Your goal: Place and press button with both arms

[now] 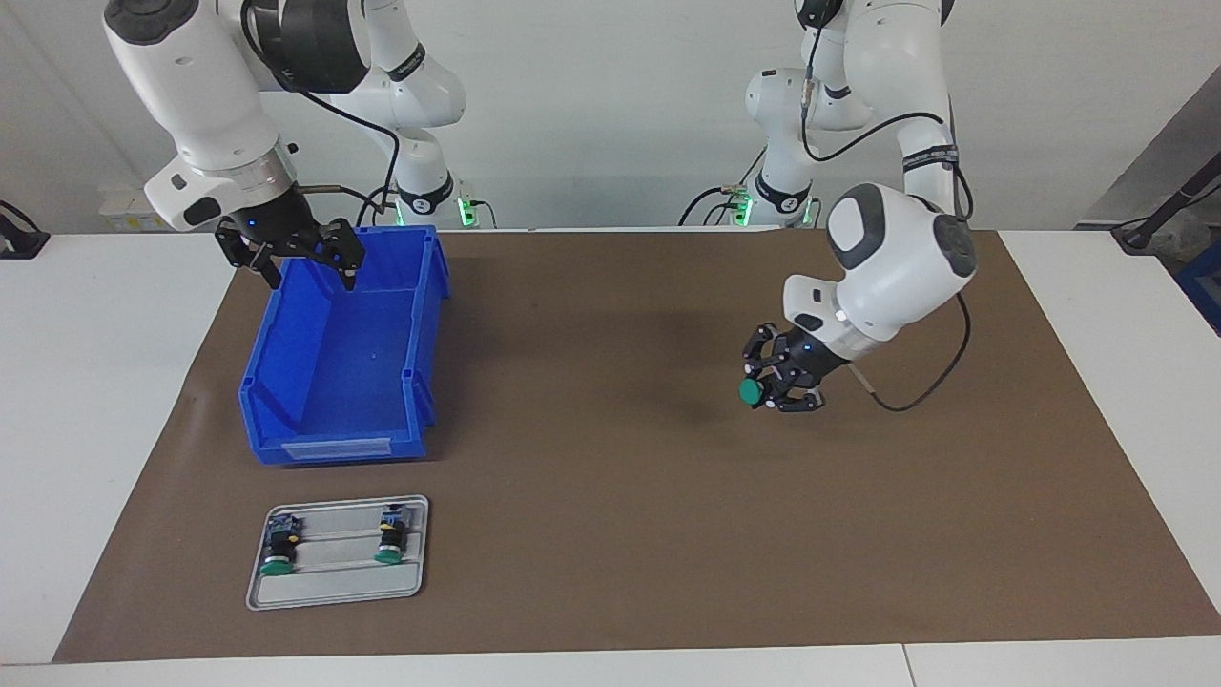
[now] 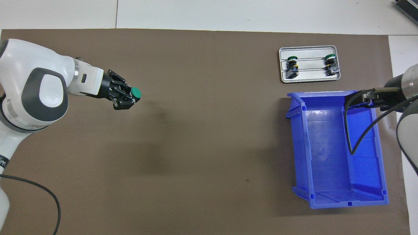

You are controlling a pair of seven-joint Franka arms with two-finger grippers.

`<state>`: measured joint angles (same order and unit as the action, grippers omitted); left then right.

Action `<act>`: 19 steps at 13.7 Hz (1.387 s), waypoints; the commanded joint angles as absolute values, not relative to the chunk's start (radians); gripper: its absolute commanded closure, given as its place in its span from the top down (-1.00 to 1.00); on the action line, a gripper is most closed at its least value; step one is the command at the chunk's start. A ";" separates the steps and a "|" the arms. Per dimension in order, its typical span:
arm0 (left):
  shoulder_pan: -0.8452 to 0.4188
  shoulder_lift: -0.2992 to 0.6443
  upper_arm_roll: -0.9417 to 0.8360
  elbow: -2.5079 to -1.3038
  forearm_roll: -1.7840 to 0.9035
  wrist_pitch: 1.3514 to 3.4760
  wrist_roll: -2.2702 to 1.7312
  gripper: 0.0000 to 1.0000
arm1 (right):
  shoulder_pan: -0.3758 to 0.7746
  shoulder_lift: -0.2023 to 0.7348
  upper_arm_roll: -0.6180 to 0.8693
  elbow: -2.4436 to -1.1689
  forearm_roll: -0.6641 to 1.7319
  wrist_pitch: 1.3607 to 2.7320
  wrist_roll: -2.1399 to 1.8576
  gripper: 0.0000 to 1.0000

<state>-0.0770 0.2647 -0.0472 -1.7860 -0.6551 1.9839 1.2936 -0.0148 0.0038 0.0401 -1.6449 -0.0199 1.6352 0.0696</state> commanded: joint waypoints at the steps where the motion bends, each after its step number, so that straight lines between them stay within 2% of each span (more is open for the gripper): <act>1: -0.022 0.164 -0.054 -1.971 -0.820 2.005 1.492 -0.92 | -0.017 -0.012 0.041 -1.661 -0.012 1.638 0.049 1.00; 5: 0.025 0.083 -0.054 -2.169 -1.104 2.092 1.742 -0.84 | -0.018 -0.012 0.041 -1.661 -0.012 1.638 0.049 1.00; 11: 0.009 0.084 -0.054 -2.362 -1.544 2.091 2.130 -0.71 | -0.018 -0.012 0.041 -1.661 -0.012 1.638 0.049 1.00; 15: -0.024 0.107 -0.060 -2.410 -1.725 2.037 2.244 -0.66 | -0.018 -0.012 0.041 -1.661 -0.012 1.638 0.049 1.00; 19: -0.130 0.141 -0.058 -2.434 -1.939 2.036 2.392 -0.60 | -0.018 -0.012 0.041 -1.661 -0.012 1.638 0.049 1.00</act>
<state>-0.0915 0.1257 -0.0709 -2.4107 -1.8650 2.0469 2.3050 -0.0148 0.0038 0.0401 -1.6449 -0.0199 1.6352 0.0696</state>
